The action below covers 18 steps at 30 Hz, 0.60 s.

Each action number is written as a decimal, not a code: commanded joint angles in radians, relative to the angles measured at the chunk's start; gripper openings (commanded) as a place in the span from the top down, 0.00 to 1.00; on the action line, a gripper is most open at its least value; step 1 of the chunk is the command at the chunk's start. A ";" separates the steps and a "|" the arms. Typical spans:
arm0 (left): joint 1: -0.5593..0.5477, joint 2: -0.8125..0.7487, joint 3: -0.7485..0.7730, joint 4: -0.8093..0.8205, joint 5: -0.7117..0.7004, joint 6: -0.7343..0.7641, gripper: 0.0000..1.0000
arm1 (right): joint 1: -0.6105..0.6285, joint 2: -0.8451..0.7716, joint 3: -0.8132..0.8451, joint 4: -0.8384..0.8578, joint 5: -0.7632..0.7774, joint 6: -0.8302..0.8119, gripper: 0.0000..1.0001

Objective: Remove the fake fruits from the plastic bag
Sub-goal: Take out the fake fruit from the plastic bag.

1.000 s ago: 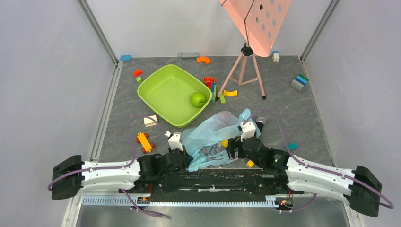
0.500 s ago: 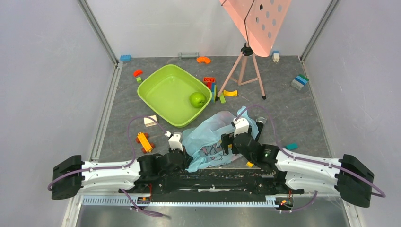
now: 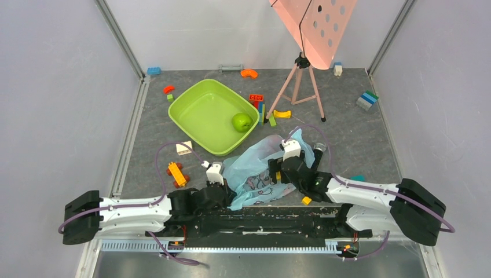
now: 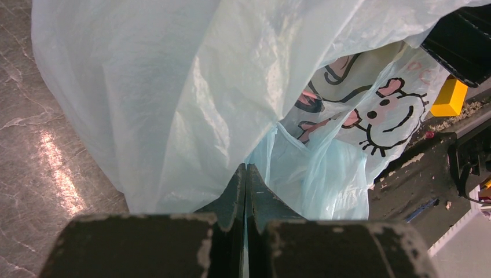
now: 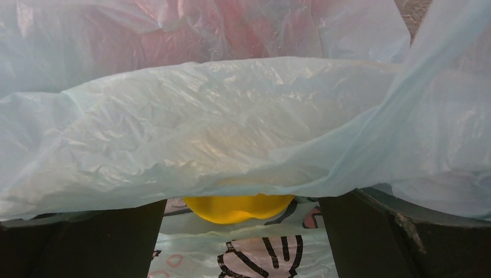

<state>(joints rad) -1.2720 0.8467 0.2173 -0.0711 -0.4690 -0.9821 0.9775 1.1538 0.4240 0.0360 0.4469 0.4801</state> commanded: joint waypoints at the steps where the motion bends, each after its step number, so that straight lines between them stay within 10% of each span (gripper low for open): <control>1: -0.004 -0.015 0.014 0.033 -0.022 0.023 0.98 | -0.030 0.036 0.013 0.097 -0.047 -0.027 0.02; 10: -0.004 -0.017 0.013 0.030 -0.025 0.025 0.98 | -0.054 0.098 -0.002 0.164 -0.090 -0.056 0.03; 18: -0.004 -0.022 0.011 0.022 -0.027 0.022 0.98 | -0.054 0.081 0.001 0.157 -0.122 -0.081 0.31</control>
<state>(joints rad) -1.2720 0.8383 0.2173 -0.0719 -0.4690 -0.9821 0.9253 1.2621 0.4236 0.1665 0.3458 0.4187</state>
